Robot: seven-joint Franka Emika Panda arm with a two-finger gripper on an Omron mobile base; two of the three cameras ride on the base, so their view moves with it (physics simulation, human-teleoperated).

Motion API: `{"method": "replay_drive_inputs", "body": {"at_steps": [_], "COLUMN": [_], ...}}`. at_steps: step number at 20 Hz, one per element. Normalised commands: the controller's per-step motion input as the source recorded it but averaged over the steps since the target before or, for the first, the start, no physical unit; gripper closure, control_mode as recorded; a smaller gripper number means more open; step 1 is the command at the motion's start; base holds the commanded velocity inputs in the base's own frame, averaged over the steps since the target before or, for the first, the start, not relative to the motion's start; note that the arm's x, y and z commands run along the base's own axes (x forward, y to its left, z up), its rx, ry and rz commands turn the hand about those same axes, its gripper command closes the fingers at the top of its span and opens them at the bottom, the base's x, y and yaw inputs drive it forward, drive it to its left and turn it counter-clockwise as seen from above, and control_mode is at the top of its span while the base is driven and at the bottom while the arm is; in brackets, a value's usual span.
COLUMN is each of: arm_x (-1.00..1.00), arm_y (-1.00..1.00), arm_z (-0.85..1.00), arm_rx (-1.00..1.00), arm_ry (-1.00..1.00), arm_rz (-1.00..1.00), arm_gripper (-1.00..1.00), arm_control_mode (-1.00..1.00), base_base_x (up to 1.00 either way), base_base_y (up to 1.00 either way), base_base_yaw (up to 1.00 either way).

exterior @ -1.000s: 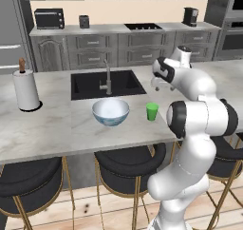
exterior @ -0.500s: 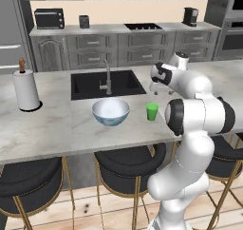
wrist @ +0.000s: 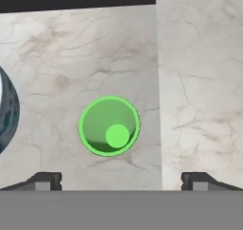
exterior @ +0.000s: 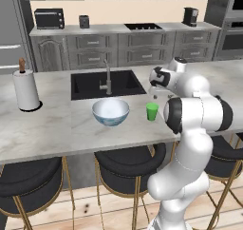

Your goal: Place the cup inside the bowl on the dining table and move the bowl to any counter.

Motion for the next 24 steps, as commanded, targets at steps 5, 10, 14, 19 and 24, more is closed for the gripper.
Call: {"method": "replay_drive_inputs", "body": {"at_steps": [5, 10, 14, 19, 24], "arm_x": [0.01, 0.01, 0.02, 0.04, 0.24], "arm_y": [0.0, 0.0, 0.0, 0.0, 0.0], "arm_z": [-0.22, -0.2, -0.22, -0.17, -0.06], "arm_rx": [0.0, 0.0, 0.0, 0.0, 0.0], "arm_ry": [0.0, 0.0, 0.0, 0.0, 0.0], "arm_rz": [0.0, 0.0, 0.0, 0.0, 0.0], "arm_gripper": [-1.0, -1.0, -1.0, -1.0, -1.0], "arm_control_mode": [-1.0, -1.0, -1.0, -1.0, -1.0], "base_base_x": [0.0, 0.0, 0.0, 0.0, 0.0], "base_base_y": [0.0, 0.0, 0.0, 0.0, 0.0], "base_base_yaw": [0.0, 0.0, 0.0, 0.0, 0.0]}}
